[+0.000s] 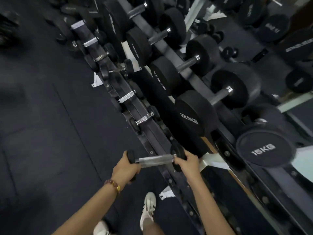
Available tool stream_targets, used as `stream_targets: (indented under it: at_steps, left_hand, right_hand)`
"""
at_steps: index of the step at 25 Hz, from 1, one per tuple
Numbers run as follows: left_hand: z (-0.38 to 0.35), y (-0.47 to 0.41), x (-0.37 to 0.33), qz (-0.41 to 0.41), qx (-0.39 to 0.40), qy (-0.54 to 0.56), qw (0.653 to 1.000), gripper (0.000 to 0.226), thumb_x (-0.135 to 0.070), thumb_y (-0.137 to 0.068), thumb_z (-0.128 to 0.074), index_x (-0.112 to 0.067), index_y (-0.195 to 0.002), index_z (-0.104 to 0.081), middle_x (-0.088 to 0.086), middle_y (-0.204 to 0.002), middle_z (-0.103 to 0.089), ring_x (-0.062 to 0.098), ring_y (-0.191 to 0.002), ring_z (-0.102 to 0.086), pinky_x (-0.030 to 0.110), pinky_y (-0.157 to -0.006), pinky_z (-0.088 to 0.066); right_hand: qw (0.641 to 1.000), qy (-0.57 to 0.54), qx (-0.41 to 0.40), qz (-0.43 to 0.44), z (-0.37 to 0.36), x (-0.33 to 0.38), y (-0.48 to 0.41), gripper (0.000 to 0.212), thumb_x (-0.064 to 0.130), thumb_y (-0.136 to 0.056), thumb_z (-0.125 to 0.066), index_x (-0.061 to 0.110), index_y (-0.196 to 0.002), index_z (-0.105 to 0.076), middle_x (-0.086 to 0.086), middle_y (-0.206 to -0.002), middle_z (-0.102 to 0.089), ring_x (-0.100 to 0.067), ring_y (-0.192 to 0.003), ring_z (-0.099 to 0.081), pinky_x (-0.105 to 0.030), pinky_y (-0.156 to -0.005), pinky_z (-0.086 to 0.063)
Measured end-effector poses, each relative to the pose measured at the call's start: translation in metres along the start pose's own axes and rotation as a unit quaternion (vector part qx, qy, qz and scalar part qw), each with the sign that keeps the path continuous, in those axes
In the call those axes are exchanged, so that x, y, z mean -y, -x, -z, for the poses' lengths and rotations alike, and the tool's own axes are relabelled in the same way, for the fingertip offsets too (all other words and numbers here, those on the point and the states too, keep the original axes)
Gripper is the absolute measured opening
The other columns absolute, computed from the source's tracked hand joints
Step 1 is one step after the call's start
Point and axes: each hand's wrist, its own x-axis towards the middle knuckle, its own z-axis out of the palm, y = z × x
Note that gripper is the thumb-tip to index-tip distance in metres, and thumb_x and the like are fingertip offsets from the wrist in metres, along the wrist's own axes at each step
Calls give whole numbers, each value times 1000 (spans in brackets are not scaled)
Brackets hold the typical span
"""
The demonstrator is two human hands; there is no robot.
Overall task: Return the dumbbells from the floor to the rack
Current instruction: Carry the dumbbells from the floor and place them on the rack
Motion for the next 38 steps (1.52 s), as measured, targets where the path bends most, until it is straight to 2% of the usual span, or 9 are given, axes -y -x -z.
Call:
stream_targets:
  at_steps: [3, 6, 8, 12, 15, 19, 22, 26, 38]
  left_hand:
    - [-19, -42, 29, 17, 12, 13, 1000, 65, -9, -76, -61, -26, -133, -35, 9, -88, -59, 30, -79, -62, 41, -62, -58]
    - [-34, -97, 56, 12, 14, 10, 1000, 57, -9, -79, -62, -22, -129, -39, 6, -88, -58, 31, -84, -63, 46, -65, -60]
    - [-45, -135, 70, 15, 13, 22, 1000, 56, -9, -79, -63, -22, -129, -41, 8, -87, -60, 32, -84, -64, 47, -65, -59]
    - [-73, -205, 95, 45, 11, 76, 996, 61, 0, -79, -60, -19, -133, -40, 7, -82, -58, 24, -70, -60, 43, -61, -57]
    - [-97, -236, 113, 83, 35, 152, 984, 64, 5, -80, -59, -16, -137, -39, 10, -108, -53, 29, -90, -57, 40, -64, -58]
    - [-127, -270, 123, 104, 44, 205, 972, 65, 5, -81, -59, -16, -139, -38, 14, -125, -51, 32, -103, -57, 35, -62, -58]
    - [-145, -296, 108, 82, 44, 199, 975, 66, 7, -81, -58, -18, -138, -38, 14, -127, -50, 34, -111, -54, 39, -69, -57]
    - [-170, -320, 90, 82, 49, 199, 975, 50, 7, -82, -55, -16, -125, -43, 10, -120, -49, 26, -102, -50, 44, -79, -56]
    - [-180, -327, 84, 101, 58, 165, 979, 64, 4, -84, -59, -14, -140, -33, 11, -136, -43, 31, -121, -49, 45, -85, -55]
  right_hand:
    - [996, 74, 33, 42, -13, -30, -42, 32, -1, -75, -69, 12, -104, -72, 7, -81, -70, 4, -74, -62, -18, -71, -50]
    - [992, 101, 48, 52, -34, -60, -82, 45, 2, -78, -69, 13, -121, -65, 4, -101, -69, -6, -93, -62, -12, -78, -49]
    - [991, 111, 34, 66, -48, -83, -109, 47, 1, -78, -68, 13, -124, -63, 3, -105, -68, -7, -97, -59, -3, -69, -43]
    - [981, 160, 39, 99, -77, -119, -171, 50, 4, -78, -70, 13, -126, -62, -6, -104, -72, -13, -99, -65, -14, -70, -45]
    - [965, 222, 65, 122, -89, -129, -209, 57, 7, -81, -68, 14, -135, -53, -6, -116, -69, -15, -104, -63, -3, -64, -41]
    - [947, 271, 78, 151, -88, -140, -246, 62, 8, -84, -66, 16, -142, -44, -5, -128, -62, -19, -111, -61, -15, -81, -44]
    - [950, 270, 42, 151, -77, -153, -269, 63, 11, -84, -68, 16, -142, -43, -3, -126, -63, -14, -107, -62, -13, -81, -43]
    - [956, 271, 16, 112, -69, -162, -306, 60, 8, -83, -66, 20, -139, -49, -5, -124, -65, -19, -109, -61, -18, -82, -41]
    - [925, 354, 57, 123, -65, -164, -326, 41, 9, -85, -63, 16, -125, -58, -12, -107, -68, -30, -98, -63, -34, -80, -51]
